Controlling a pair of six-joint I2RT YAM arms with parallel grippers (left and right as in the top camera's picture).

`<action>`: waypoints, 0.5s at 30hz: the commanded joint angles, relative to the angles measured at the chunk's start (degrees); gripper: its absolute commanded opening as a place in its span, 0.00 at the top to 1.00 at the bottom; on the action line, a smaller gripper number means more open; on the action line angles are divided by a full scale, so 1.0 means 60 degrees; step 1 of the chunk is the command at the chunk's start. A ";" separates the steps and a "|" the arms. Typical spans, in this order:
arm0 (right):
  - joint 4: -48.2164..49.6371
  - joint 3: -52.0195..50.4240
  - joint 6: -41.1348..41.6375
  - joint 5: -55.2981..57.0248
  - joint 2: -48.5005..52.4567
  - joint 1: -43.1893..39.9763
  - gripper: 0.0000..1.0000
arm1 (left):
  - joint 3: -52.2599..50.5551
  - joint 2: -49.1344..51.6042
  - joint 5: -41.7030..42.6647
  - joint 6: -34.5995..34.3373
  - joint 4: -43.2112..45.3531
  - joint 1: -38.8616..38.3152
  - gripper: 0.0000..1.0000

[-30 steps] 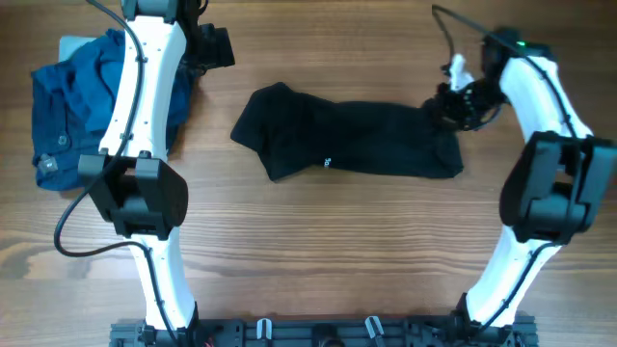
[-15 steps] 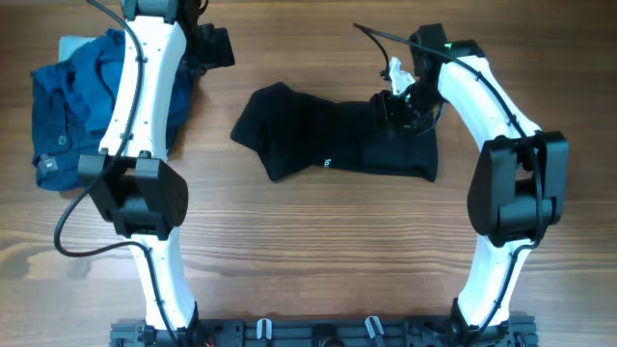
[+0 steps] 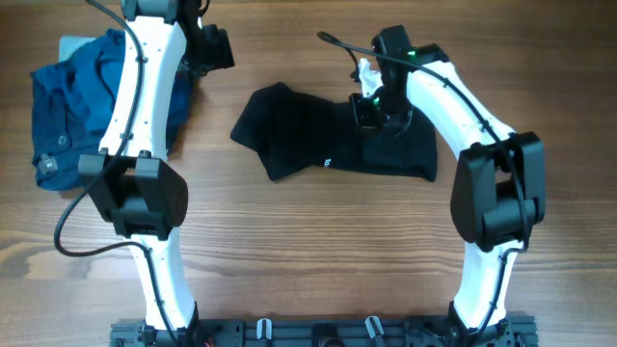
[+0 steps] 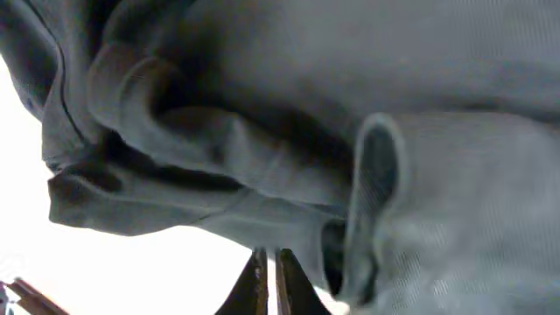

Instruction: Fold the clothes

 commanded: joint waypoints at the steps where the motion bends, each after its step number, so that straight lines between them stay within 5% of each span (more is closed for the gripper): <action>1: -0.0594 0.1107 -0.0372 0.0211 -0.0707 -0.0546 0.78 | -0.1381 -0.0127 0.0739 0.0401 0.0080 0.0044 0.18; 2: -0.0816 0.1366 -0.0703 0.0215 -0.0947 -0.0714 0.57 | -0.1945 -0.0127 0.0743 0.0466 0.0310 0.0044 0.18; 4: -0.0900 0.1450 -0.0943 0.0273 -0.1373 -0.0958 0.40 | -0.2900 -0.0127 0.1177 0.0903 0.0871 0.0066 0.17; 12: -0.1104 0.1450 -0.1071 0.0295 -0.1872 -0.1271 0.37 | -0.5227 -0.0127 0.4022 0.4331 0.3111 0.0229 0.18; 15: -0.1177 0.1450 -0.1067 0.0291 -0.1872 -0.1271 0.38 | -0.5686 -0.0124 0.4025 0.4546 0.3701 0.0229 0.18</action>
